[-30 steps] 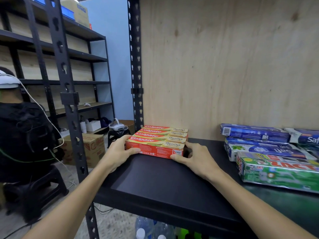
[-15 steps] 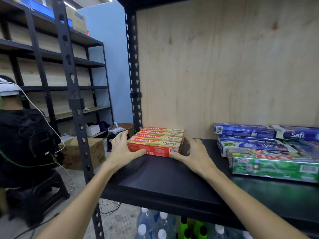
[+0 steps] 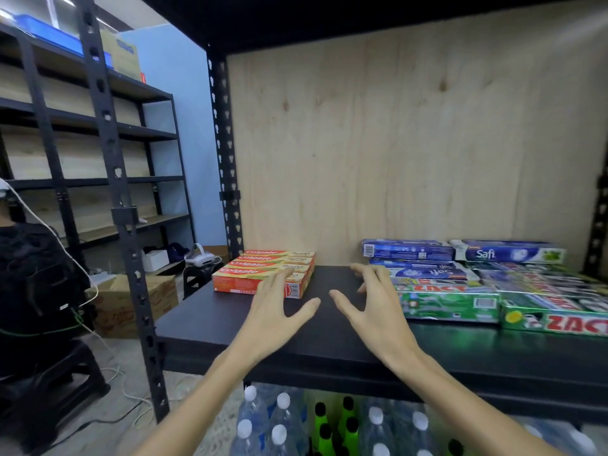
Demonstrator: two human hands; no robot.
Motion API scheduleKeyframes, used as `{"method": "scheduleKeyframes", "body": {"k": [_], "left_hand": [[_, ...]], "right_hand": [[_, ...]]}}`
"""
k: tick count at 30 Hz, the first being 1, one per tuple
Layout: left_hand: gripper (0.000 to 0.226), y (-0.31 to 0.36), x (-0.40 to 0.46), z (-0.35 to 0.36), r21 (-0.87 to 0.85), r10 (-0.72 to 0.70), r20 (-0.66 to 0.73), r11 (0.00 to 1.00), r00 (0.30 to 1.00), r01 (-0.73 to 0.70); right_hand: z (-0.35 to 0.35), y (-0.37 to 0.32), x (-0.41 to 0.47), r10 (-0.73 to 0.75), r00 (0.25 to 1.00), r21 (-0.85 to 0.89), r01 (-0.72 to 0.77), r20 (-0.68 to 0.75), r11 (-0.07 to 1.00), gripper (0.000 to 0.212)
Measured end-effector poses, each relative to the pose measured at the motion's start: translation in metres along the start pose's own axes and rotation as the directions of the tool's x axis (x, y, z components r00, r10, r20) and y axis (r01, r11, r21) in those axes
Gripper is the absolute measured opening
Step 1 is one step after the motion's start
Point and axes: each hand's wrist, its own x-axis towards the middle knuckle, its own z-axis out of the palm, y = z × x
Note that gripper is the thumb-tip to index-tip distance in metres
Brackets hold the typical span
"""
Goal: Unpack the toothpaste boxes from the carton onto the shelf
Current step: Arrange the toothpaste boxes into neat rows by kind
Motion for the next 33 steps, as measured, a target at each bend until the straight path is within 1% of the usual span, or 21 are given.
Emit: {"method": "scheduleKeyframes", "body": {"k": [4, 7, 10, 16, 20, 21, 24, 27, 30, 33], "left_hand": [[0.075, 0.037, 0.01, 0.032, -0.113, 0.011, 0.038, 0.994, 0.999, -0.007], [0.066, 0.056, 0.017, 0.051, -0.133, 0.002, 0.062, 0.991, 0.998, 0.007], [0.067, 0.066, 0.028, 0.068, -0.147, -0.013, 0.099, 0.989, 0.995, 0.028], [0.071, 0.08, 0.056, 0.095, -0.13, 0.023, 0.102, 0.992, 0.995, -0.01], [0.068, 0.085, 0.088, 0.105, -0.177, 0.037, 0.122, 0.984, 0.992, -0.015], [0.068, 0.086, 0.097, 0.107, -0.194, 0.038, 0.134, 0.981, 0.99, -0.012], [0.072, 0.083, 0.127, 0.117, -0.278, 0.036, 0.212, 0.96, 0.977, 0.025], [0.077, 0.072, 0.155, 0.131, -0.331, 0.01, 0.246, 0.941, 0.969, 0.074], [0.083, 0.056, 0.174, 0.152, -0.326, -0.008, 0.297, 0.939, 0.955, 0.109], [0.089, 0.057, 0.175, 0.166, -0.322, -0.009, 0.309, 0.94, 0.951, 0.113]], "right_hand": [[-0.038, 0.02, -0.007, -0.022, 0.997, -0.098, 0.015, -0.072, 0.995, 0.057], [-0.07, 0.041, -0.004, -0.045, 0.99, -0.257, 0.009, -0.135, 0.966, 0.06], [-0.101, 0.062, -0.001, -0.006, 0.989, -0.354, -0.046, -0.145, 0.934, 0.07], [-0.142, 0.101, 0.019, 0.06, 0.997, -0.48, -0.075, -0.045, 0.874, 0.094], [-0.16, 0.122, 0.043, 0.118, 0.992, -0.541, -0.072, 0.052, 0.838, 0.117], [-0.164, 0.126, 0.05, 0.131, 0.988, -0.549, -0.067, 0.079, 0.833, 0.118], [-0.175, 0.138, 0.069, 0.168, 0.973, -0.563, -0.053, 0.155, 0.825, 0.11], [-0.183, 0.159, 0.084, 0.205, 0.963, -0.592, -0.063, 0.176, 0.803, 0.108], [-0.19, 0.182, 0.095, 0.263, 0.947, -0.616, -0.098, 0.183, 0.782, 0.106], [-0.197, 0.199, 0.098, 0.338, 0.92, -0.643, -0.137, 0.2, 0.753, 0.107]]}}
